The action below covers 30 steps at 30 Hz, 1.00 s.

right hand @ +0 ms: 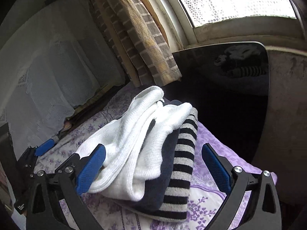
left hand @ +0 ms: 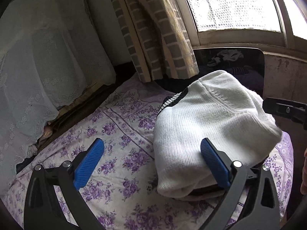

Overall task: Fold small clothes
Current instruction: 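Open both grippers and withdraw them from the clothes stack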

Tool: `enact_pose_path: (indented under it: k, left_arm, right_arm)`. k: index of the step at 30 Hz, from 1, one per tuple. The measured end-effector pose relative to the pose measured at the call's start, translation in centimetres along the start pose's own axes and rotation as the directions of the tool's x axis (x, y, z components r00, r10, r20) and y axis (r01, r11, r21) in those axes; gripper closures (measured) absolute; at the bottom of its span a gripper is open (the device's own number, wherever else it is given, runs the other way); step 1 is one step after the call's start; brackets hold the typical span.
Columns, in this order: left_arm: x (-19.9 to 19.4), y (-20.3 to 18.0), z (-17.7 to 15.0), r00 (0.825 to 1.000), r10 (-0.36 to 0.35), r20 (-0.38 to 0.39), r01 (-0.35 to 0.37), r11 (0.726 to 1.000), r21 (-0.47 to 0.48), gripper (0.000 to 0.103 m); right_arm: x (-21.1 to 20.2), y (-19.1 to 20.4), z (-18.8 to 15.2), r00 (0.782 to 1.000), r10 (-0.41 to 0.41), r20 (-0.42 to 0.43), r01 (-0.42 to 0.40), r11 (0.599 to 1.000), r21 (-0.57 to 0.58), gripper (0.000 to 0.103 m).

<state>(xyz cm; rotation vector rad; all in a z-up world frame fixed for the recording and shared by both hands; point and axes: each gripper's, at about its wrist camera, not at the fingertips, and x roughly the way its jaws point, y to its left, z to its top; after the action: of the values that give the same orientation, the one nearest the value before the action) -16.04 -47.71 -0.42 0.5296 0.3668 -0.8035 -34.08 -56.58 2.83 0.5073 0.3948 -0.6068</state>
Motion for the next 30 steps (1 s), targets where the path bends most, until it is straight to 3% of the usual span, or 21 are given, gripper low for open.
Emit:
enact_pose_path:
  k: [6, 15, 30]
  left_arm:
    - [-3.2, 1.2, -1.2, 1.0, 0.011, 0.021, -0.011, 1.0, -0.017, 0.005]
    - [-6.6, 2.6, -2.5, 1.0, -0.002, 0.028, 0.004, 0.998, -0.066, 0.005]
    - [-7.1, 2.0, -3.0, 0.999, -0.037, 0.002, 0.037, 0.997, -0.063, 0.005]
  right_arm:
    - [-3.4, 2.5, -1.6, 0.999, -0.052, -0.006, 0.051, 0.995, -0.09, 0.003]
    - [-6.4, 5.6, -2.3, 1.0, -0.013, 0.025, 0.016, 0.99, -0.137, 0.003]
    - [-7.1, 6.8, -2.6, 0.999, 0.017, 0.031, -0.012, 0.988, -0.155, 0.003]
